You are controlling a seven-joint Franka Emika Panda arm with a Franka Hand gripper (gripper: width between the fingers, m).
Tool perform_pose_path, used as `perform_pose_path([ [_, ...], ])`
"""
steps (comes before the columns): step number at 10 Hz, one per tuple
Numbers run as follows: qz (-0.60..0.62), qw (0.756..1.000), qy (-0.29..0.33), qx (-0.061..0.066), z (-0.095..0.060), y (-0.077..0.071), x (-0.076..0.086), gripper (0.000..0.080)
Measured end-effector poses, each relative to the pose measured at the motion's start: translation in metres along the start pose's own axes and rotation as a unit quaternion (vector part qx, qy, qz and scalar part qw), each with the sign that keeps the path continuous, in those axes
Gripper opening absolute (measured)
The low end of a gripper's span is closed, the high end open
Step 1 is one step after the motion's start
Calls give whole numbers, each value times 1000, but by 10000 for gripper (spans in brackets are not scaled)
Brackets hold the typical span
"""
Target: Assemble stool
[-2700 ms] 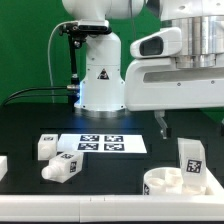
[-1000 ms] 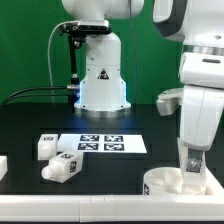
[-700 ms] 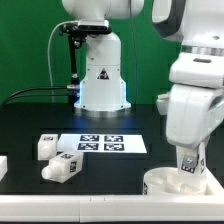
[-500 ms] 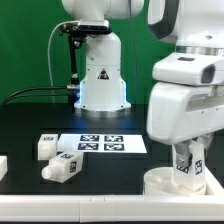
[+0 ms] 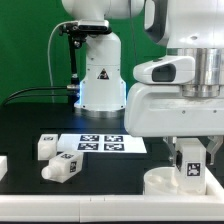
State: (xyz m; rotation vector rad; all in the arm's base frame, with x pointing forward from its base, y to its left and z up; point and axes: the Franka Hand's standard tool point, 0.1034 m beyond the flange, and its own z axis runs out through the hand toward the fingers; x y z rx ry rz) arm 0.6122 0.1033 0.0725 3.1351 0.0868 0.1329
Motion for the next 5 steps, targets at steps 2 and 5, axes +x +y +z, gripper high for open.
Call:
perform_pose_path([
  [2,138,990,3,5,0,-3,0,336],
  [5,393,917,51,34,0,1,-5,337],
])
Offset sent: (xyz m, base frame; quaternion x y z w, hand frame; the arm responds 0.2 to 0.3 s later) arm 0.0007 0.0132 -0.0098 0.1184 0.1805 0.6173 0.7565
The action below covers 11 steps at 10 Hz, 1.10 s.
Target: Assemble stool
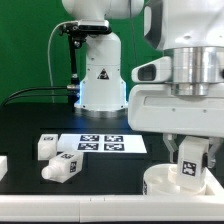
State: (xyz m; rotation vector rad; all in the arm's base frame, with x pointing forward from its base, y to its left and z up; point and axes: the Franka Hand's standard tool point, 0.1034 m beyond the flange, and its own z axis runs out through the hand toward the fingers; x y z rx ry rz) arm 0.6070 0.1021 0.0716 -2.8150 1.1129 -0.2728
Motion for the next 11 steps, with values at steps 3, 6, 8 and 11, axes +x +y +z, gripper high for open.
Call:
perform_pose_path([
  [3,91,996,-7,1,1,1,-2,337],
  [6,402,916,-10,2,3,-11,-20,337],
  [8,491,871,-12,13,2,-12,-17,337],
  [11,442,897,-12,12,2,-11,-18,517],
])
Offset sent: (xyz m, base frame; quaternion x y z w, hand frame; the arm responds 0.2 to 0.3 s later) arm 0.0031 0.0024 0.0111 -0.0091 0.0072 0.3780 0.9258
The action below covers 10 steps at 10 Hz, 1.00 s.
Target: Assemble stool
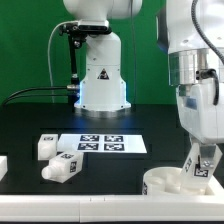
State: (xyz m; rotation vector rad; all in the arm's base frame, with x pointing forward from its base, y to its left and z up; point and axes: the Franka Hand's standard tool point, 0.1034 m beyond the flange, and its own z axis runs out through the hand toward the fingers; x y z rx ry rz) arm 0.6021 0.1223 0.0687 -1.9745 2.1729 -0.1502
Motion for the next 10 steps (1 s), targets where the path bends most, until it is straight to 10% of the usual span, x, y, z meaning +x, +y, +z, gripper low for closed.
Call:
perform_pose_path([
  [7,-431,902,-21,-9,-18,-20,15,649],
  [10,-618,785,-33,-10,-36,-36,13,649],
])
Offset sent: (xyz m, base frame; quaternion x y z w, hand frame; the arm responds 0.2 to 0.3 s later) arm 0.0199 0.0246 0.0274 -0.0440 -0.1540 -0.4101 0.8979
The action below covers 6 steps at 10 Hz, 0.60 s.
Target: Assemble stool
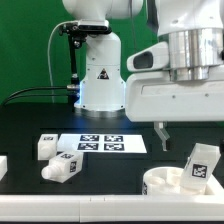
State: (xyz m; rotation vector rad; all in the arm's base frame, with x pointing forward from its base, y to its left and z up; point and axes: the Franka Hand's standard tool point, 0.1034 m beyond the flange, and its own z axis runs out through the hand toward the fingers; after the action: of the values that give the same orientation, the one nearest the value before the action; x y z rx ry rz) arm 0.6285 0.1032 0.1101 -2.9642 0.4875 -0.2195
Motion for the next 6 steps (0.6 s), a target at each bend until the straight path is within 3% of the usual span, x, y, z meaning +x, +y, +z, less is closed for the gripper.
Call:
perform_pose_path([
  [2,-166,986,-20,10,1,-3,-4,649],
  [3,-191,981,-25,14,5,-4,-9,649],
  [6,-285,958,-4,2,7,4,-10,649],
])
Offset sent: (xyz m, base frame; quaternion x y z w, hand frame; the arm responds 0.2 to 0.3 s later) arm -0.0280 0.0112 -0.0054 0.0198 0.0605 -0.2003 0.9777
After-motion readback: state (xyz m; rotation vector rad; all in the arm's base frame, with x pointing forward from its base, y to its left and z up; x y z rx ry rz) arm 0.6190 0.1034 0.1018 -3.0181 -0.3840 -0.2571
